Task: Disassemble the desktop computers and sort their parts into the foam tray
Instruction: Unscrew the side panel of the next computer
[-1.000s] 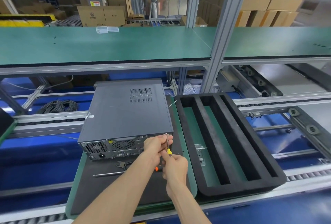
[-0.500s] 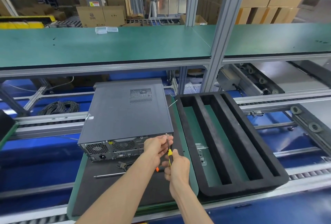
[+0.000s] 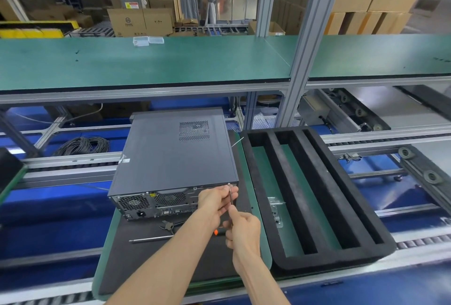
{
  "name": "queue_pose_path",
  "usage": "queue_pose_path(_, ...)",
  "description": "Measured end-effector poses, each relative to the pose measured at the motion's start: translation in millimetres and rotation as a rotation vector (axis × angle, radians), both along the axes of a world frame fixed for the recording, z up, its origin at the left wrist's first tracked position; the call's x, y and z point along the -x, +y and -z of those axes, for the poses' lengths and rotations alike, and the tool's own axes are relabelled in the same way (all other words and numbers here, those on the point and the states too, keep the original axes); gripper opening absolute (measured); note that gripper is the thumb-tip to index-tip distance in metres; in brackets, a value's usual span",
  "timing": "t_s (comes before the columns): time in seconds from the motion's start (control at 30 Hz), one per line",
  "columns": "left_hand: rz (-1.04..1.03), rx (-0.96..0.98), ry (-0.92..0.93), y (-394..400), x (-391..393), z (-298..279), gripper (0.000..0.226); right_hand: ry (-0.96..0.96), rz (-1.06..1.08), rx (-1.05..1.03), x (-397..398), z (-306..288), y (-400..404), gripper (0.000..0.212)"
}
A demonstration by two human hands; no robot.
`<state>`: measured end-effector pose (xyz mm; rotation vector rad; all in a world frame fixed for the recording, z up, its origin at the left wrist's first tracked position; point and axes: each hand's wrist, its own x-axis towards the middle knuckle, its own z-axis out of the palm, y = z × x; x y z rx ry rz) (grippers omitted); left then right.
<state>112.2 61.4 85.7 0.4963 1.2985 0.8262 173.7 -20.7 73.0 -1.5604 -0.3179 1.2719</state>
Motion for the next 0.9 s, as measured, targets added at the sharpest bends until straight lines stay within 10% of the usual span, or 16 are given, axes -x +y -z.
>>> queue_pose_path(0.9, -0.025, 0.018, -0.022, 1.2, -5.0, -1.3, 0.015, 0.038, -0.078, 0.014, -5.9, 0.0, 1.6, 0.031)
